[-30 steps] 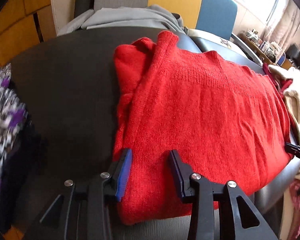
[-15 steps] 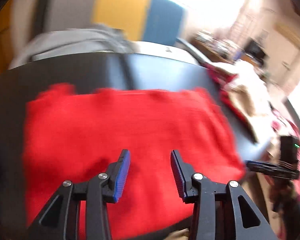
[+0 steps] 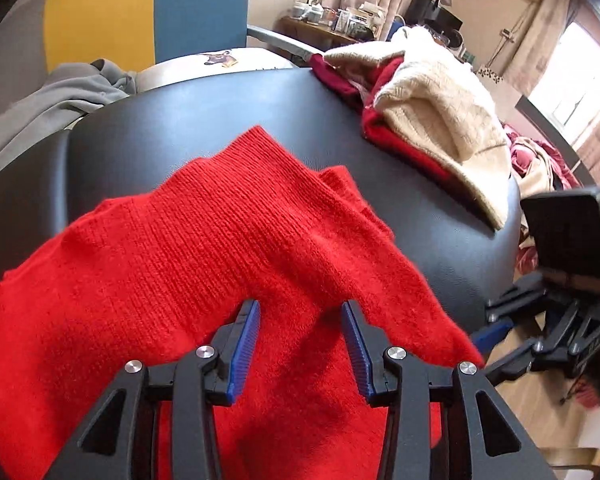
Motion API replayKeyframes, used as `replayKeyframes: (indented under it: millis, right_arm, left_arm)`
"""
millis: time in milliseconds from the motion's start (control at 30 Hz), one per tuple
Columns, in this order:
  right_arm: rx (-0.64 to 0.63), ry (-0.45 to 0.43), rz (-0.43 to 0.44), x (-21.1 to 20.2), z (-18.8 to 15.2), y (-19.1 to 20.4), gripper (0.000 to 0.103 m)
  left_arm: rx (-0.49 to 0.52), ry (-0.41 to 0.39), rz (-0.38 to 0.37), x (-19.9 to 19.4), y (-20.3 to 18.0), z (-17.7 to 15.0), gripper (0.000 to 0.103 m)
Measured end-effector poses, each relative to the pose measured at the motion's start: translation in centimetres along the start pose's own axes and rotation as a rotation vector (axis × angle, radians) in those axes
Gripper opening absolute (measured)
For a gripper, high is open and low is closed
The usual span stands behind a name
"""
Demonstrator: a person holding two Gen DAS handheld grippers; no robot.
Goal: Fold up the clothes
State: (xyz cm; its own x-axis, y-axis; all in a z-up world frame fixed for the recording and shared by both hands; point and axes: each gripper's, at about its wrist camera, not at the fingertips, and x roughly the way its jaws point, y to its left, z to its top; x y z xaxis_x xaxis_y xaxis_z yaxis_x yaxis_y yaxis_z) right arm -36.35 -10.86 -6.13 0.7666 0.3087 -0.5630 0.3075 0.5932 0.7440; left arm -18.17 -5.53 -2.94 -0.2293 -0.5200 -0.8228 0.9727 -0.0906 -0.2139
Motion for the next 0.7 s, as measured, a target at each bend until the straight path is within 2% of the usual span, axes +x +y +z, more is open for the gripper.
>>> replayKeyframes:
  millis: [167,200,233,300,333,400,500,533,567,667,700]
  right_arm:
    - [-0.090,0.305,0.033,2.7,-0.2,0.8,0.030]
    - [-0.093,0.331,0.034,3.0,-0.1,0.8,0.028]
    - [-0.094,0.351,0.020,3.0,-0.1,0.6,0.020]
    - [-0.098,0.374,-0.017,3.1,0.1,0.3,0.011]
    - [-0.098,0.378,-0.031,3.2,0.2,0.3,0.011]
    - [-0.104,0.363,-0.063,2.9,0.3,0.3,0.011]
    - [-0.104,0.273,-0.148,1.0,0.3,1.0,0.016]
    - [-0.099,0.238,-0.193,0.1,0.3,1.2,0.027]
    - [-0.101,0.191,-0.255,-1.0,0.3,1.7,0.028]
    - [-0.114,0.060,-0.325,-2.6,1.1,3.8,0.028]
    - [-0.127,0.019,-0.324,-2.7,1.6,4.8,0.028]
  left_arm:
    - [0.036,0.032,0.025,0.8,-0.6,0.0,0.046]
    - [0.044,0.038,0.030,1.0,-0.8,0.0,0.046]
    - [0.054,0.040,0.041,1.1,-1.0,-0.2,0.047]
    - [0.062,0.034,0.059,1.3,-1.4,-0.3,0.047]
    - [0.053,0.030,0.057,1.6,-1.4,-0.2,0.047]
    - [0.023,0.018,0.022,1.2,-1.1,-0.3,0.047]
    - [-0.067,-0.010,-0.062,-0.6,0.2,-0.8,0.047]
    - [-0.100,-0.025,-0.086,-1.4,0.8,-1.1,0.047]
    - [-0.124,-0.046,-0.093,-2.2,1.3,-1.5,0.047]
    - [-0.184,-0.102,-0.077,-5.2,3.1,-3.3,0.048]
    - [-0.206,-0.122,-0.063,-6.3,3.8,-4.0,0.050]
